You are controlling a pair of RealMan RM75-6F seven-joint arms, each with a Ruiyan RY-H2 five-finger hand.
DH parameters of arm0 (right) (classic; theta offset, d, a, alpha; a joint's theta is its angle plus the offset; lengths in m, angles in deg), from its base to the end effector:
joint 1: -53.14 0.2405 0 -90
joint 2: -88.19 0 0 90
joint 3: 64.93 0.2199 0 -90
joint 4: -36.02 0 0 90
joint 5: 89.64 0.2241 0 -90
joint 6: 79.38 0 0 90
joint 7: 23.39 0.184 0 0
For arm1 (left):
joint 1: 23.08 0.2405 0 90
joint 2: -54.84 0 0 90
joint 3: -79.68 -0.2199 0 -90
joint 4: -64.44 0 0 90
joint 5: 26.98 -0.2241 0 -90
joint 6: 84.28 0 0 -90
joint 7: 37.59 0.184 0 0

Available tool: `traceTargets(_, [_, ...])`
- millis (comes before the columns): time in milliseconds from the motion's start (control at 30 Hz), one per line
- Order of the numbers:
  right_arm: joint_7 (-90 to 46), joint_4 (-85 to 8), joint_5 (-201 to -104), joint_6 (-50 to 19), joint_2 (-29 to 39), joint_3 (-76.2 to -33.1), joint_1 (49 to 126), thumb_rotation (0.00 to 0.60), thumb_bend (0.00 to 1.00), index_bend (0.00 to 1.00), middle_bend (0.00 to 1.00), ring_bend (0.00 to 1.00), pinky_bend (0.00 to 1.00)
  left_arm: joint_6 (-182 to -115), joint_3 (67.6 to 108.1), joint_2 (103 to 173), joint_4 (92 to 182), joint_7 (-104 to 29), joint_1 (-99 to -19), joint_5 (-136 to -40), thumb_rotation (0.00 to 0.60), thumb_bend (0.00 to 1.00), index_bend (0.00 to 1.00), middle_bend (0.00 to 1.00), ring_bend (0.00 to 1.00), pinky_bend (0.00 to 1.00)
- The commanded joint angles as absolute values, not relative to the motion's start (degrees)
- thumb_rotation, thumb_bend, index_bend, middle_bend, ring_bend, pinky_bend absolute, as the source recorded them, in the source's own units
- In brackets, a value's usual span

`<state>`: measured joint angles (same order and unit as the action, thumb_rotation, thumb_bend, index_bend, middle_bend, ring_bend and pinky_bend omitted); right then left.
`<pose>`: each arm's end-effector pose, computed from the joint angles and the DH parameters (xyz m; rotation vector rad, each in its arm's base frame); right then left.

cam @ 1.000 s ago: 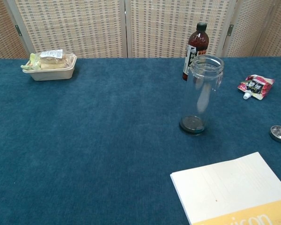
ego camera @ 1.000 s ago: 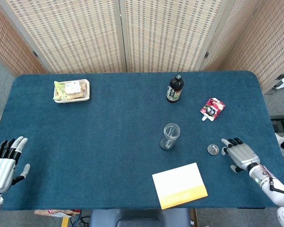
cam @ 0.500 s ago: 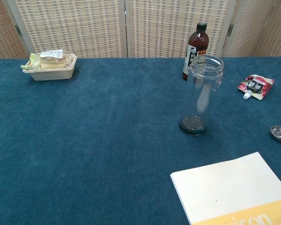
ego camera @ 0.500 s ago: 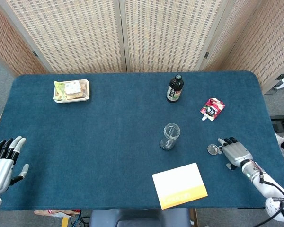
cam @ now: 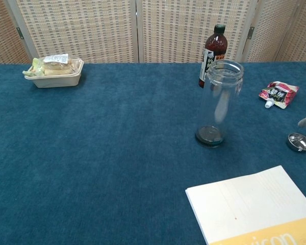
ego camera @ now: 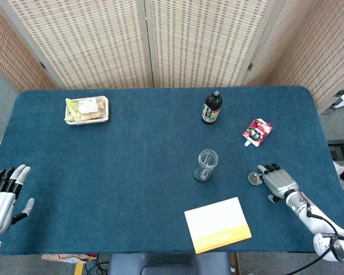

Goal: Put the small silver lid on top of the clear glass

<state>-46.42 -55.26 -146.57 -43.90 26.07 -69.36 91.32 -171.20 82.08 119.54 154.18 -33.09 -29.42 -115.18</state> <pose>-0.2903 -0.3049 0.0299 1.9894 -1.0304 0.1509 -0.2784 0.2254 0.1330 -1.4484 -0.7639 -0.8756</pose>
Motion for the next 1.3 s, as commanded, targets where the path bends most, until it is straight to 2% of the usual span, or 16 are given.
traceTargets(33, [-46.02,-55.76,-146.37,-43.25,26.67,-69.39,91.44,0.600,0.35,0.32,0.00,0.00,0.00,-171.20,82.10,119.56,154.19,-33.08,-29.43,-115.21,0.600,0.36,0.00,0.05,0.00,0.01])
traceTargets(200, [-44.90,-56.71,-146.65,-42.70,27.46,-69.43,91.40,0.600,0.35,0.32,0.00,0.00,0.00,-171.50,82.03,119.56,154.29,-33.00,-29.30,-115.44,0.600,0.36,0.00,0.05,0.00,0.01])
traceTargets(433, [-43.71,-64.28,-152.20,-38.25,33.28,-69.54,89.88,0.600,0.35,0.32,0.00,0.00,0.00,-171.62,81.93,119.86,154.29,-32.02,-29.27,-115.74,0.600,0.36,0.00,0.05,0.00,0.01])
traceTargets(567, [-43.03,-64.49,-152.54,-37.15,35.06,-68.73,89.88,0.600,0.35,0.32,0.00,0.00,0.00,-171.34,81.80,120.17,154.41,-31.11,-29.37,-115.82,0.600,0.36,0.00,0.05,0.00,0.01])
traceTargets(767, [-42.61,-58.86,-151.58,-39.81,31.81,-67.89,91.48,0.600,0.35,0.32,0.00,0.00,0.00,-171.04,82.09,120.44,154.46,-30.47,-29.47,-115.15,0.600,0.36,0.00,0.05,0.00,0.01])
traceTargets(967, [-42.71,-53.54,-151.25,-41.99,27.24,-67.53,92.88,0.600,0.36,0.38,0.00,0.00,0.00,-171.19,82.29,120.28,154.46,-30.89,-29.36,-114.81,0.600,0.36,0.00,0.05,0.00,0.01])
traceTargets(1033, [-42.76,-52.34,-151.12,-42.28,26.03,-67.34,93.27,0.600,0.37,0.41,0.00,0.00,0.00,-171.34,82.32,120.20,154.50,-31.16,-29.28,-114.80,0.600,0.36,0.00,0.05,0.00,0.01])
traceTargets(1300, [-42.70,-50.71,-150.77,-42.71,24.36,-67.31,93.89,0.600,0.38,0.41,0.00,0.00,0.00,-171.57,82.52,119.88,154.44,-31.94,-29.18,-114.64,0.600,0.36,0.00,0.05,0.00,0.01])
